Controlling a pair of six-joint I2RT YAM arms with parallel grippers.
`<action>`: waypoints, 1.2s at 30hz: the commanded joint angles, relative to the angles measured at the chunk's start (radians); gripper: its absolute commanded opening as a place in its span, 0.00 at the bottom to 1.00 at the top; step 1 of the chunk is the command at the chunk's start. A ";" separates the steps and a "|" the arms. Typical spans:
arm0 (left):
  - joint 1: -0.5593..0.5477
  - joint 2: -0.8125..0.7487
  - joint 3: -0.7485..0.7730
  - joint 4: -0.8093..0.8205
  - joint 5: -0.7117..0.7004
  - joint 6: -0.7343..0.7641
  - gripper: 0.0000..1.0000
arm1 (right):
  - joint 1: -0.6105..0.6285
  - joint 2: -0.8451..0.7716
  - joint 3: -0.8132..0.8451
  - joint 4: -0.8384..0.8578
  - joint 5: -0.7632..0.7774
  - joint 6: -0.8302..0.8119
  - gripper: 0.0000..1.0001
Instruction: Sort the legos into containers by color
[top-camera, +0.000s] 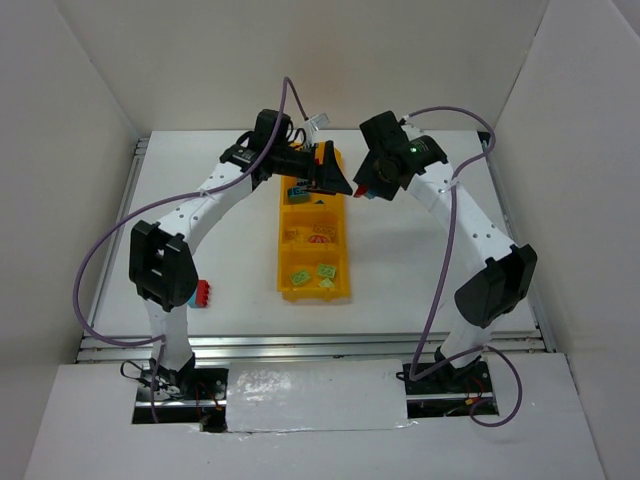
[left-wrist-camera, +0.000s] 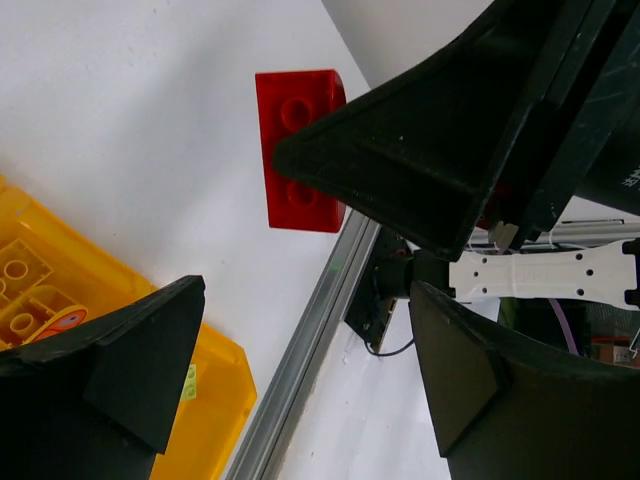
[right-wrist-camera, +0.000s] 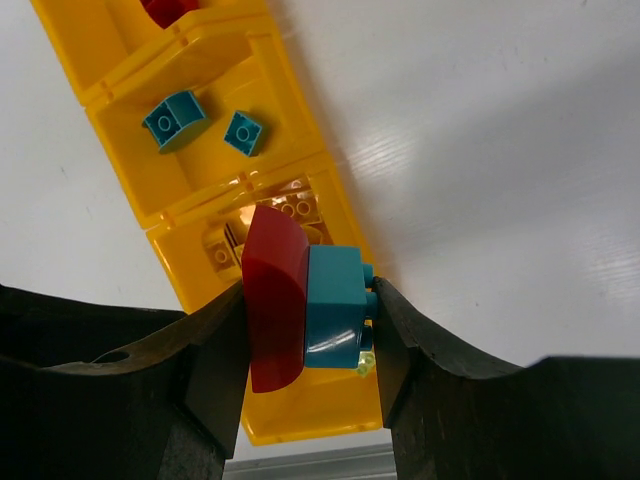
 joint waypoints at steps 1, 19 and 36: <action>-0.005 0.017 0.049 0.065 0.036 -0.025 0.95 | -0.002 -0.040 0.018 -0.018 -0.029 0.032 0.00; -0.008 0.020 -0.009 0.293 0.036 -0.225 0.85 | 0.005 -0.103 -0.037 0.090 -0.082 0.271 0.00; -0.009 0.026 -0.042 0.373 0.077 -0.255 0.72 | -0.028 -0.110 -0.062 0.149 -0.131 0.351 0.00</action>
